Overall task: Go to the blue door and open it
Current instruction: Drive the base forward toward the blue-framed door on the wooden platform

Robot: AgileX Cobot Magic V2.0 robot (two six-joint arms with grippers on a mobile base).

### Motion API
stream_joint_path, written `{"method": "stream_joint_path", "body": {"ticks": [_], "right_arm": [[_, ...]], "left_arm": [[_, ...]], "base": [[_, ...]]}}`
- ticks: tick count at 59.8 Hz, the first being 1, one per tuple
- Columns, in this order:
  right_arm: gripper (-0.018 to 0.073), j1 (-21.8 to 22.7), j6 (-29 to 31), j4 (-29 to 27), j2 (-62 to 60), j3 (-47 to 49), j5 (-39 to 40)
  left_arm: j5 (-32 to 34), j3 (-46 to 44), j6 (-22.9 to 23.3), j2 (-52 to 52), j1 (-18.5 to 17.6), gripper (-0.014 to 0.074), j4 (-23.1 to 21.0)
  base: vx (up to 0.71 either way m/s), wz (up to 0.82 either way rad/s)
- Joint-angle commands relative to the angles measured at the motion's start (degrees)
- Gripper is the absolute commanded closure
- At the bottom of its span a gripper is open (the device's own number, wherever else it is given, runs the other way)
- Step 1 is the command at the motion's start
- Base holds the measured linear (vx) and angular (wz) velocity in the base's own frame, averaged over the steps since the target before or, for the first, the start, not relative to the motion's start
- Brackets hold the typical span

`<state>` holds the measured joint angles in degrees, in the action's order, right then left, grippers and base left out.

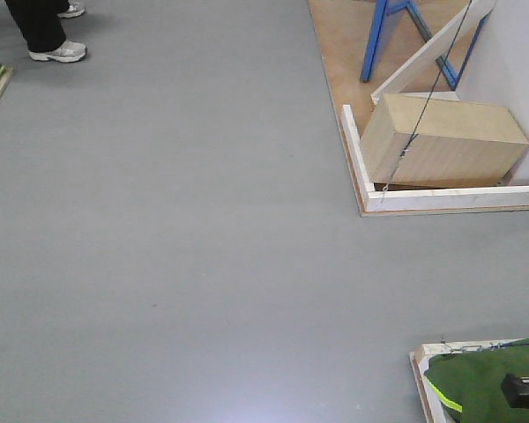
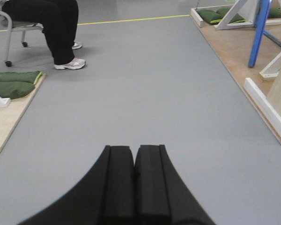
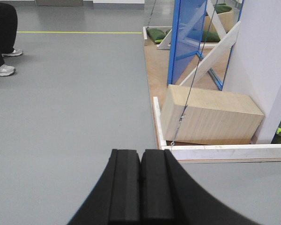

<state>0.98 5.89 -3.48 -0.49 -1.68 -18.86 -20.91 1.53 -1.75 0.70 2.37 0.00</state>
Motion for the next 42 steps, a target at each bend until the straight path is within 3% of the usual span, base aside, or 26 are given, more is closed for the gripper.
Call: {"method": "stream_joint_path", "body": {"ticks": [1,42], "right_arm": [[0.0554,-1.4,0.6,0.1,-1.2,-1.1,4.4],[0.0554,-1.9,0.6,0.1,-1.2,-1.1,4.4]], "left_arm": [[4.4,0.2,0.2,1.0,0.1,0.0526,0.0],[4.5,0.2,0.2,1.0,0.0,0.0526,0.0]], "base": [[0.22,-0.17],[0.31,-0.05]]}}
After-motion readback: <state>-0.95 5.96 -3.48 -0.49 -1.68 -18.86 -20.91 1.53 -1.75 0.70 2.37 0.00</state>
